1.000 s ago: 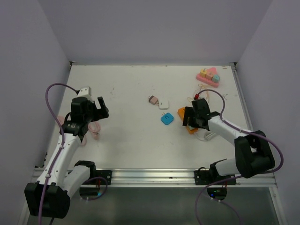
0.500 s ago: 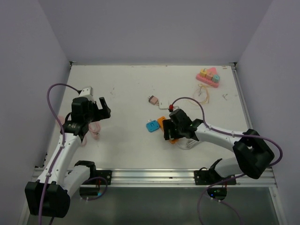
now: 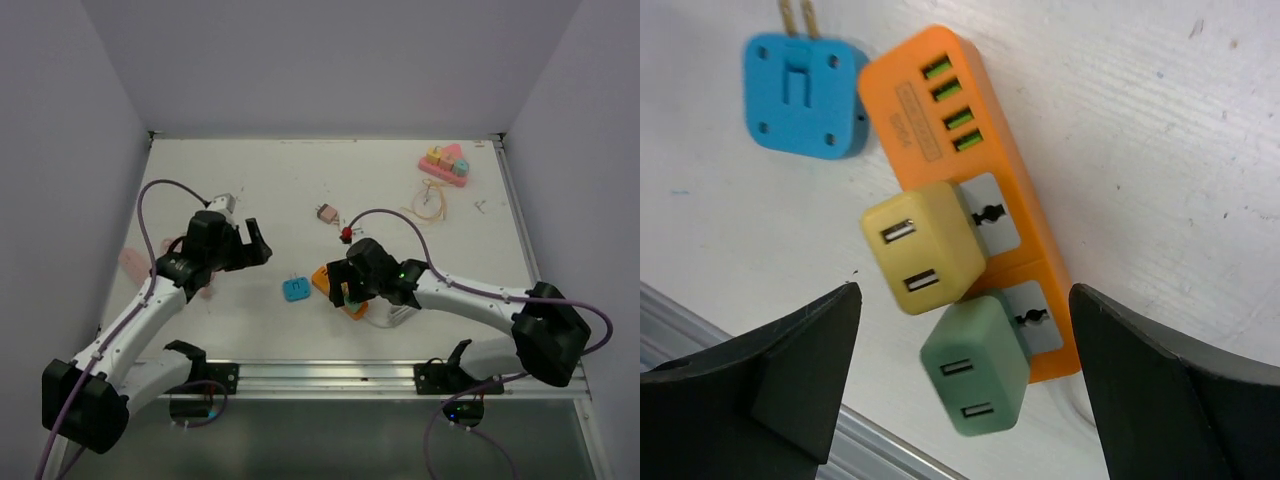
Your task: Pull the plug off the socket
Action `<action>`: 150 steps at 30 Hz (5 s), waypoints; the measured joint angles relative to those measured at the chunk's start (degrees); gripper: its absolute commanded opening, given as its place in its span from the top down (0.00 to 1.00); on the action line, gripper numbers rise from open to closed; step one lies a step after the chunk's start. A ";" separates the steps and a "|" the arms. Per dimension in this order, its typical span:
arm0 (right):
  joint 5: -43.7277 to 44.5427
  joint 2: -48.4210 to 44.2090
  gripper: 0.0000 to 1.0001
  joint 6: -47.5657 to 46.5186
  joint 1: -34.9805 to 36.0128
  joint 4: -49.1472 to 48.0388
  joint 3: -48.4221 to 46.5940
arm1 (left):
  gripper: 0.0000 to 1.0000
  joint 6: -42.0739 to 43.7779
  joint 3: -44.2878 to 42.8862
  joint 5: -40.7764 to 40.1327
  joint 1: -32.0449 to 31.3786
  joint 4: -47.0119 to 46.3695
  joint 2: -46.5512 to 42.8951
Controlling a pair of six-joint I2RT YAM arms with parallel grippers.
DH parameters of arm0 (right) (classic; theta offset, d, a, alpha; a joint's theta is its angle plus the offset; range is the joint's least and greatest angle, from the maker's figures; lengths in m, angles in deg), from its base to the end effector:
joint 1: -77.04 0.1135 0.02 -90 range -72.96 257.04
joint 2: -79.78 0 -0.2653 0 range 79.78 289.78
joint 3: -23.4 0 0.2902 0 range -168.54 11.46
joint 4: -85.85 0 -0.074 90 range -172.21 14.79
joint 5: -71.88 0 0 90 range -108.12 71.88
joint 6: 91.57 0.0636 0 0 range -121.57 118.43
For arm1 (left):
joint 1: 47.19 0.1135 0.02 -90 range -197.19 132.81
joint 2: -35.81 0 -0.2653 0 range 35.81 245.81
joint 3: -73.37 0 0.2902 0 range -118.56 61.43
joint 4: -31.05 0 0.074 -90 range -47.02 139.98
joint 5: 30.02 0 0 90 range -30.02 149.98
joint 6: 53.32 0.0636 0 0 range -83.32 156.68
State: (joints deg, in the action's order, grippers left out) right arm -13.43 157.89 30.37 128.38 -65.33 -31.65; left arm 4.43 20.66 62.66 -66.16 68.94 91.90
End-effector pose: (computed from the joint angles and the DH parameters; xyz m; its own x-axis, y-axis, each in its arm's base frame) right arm 0.2022 0.2444 0.1514 -0.8121 -0.1711 -0.5579 -0.3737 0.8868 0.2720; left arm 0.2497 -0.0890 0.2259 -0.7186 -0.3166 -0.6192 -0.0301 0.9037 -0.4272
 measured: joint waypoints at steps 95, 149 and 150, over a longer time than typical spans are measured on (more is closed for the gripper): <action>-2.73 7.06 0.83 13.35 -8.90 -21.29 7.02 | 1.00 -29.51 -61.90 -18.40 -29.92 29.38 59.28; -4.37 2.51 0.70 12.87 -8.92 -26.84 13.18 | 0.00 -16.74 -6.45 -8.07 -4.85 -15.26 28.74; -4.39 2.54 0.70 12.87 -8.92 -26.84 13.18 | 0.00 -16.92 -7.93 -9.20 -5.64 -12.68 28.63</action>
State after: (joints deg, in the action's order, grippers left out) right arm -17.82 160.42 43.24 119.46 -92.17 -18.47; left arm -12.49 12.73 53.45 -71.79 56.26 120.54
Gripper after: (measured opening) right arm 0.299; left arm 0.994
